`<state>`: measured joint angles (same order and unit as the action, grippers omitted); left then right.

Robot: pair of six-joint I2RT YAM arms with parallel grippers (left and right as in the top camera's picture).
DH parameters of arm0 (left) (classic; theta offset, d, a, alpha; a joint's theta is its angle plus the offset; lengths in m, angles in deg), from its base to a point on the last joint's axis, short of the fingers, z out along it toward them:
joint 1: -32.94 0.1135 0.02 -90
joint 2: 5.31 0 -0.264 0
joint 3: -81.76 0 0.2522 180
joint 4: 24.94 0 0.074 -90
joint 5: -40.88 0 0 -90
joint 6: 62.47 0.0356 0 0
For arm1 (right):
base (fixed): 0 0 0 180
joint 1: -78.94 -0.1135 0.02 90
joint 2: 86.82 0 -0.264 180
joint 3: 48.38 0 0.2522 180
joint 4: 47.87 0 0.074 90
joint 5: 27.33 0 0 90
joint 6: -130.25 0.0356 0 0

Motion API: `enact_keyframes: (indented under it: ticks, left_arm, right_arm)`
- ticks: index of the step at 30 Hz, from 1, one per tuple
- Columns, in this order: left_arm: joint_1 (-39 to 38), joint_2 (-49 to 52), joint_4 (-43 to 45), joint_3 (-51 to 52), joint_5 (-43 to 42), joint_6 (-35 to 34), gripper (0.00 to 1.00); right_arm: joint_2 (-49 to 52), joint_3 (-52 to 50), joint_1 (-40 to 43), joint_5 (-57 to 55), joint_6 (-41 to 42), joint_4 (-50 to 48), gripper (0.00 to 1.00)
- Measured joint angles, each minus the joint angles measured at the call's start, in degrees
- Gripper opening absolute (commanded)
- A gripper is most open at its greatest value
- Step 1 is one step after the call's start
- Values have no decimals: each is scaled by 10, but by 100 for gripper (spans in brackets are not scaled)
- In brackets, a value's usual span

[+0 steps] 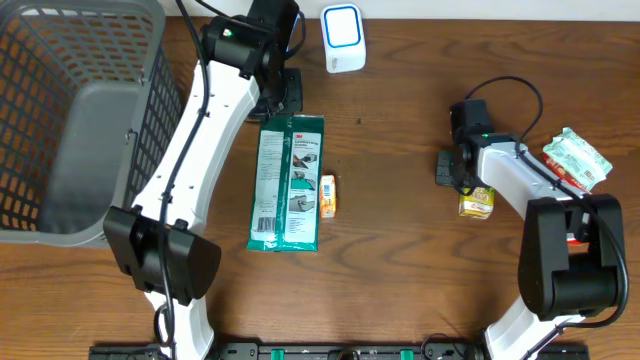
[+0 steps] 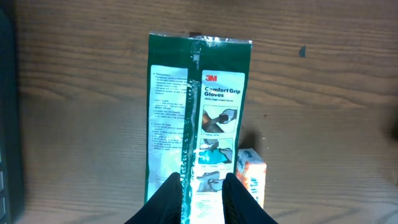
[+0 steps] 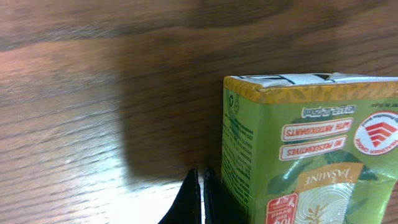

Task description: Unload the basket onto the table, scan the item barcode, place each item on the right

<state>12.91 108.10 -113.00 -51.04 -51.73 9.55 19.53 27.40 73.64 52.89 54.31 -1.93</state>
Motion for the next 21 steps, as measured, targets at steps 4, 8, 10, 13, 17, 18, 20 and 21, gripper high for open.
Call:
enact_keyframes:
  ticks: [4, 8, 10, 13, 17, 18, 20, 21]
  left_arm:
    - [0, 0, 5, 2, 0, 0, 24]
    - [0, 0, 8, 2, 0, 0, 24]
    - [0, 0, 8, 2, 0, 0, 25]
    - [0, 0, 8, 2, 0, 0, 25]
    - [0, 0, 4, 2, 0, 0, 25]
    - [0, 0, 2, 2, 0, 0, 25]
    - [0, 0, -3, 2, 0, 0, 26]
    - [0, 0, -6, 2, 0, 0, 29]
  right_arm:
    - [0, 0, 9, -3, 0, -19, 1]
    - [0, -1, 12, -16, 0, 21, 1]
    - [0, -3, 14, -42, 0, 40, 1]
    - [1, -4, 31, -92, 0, 47, 1]
    - [1, -5, 70, -137, 0, 47, 1]
    - [1, -5, 79, -144, 0, 46, 1]
    - [1, -5, 99, -152, -1, 43, 1]
    - [1, -5, 108, -154, -1, 42, 1]
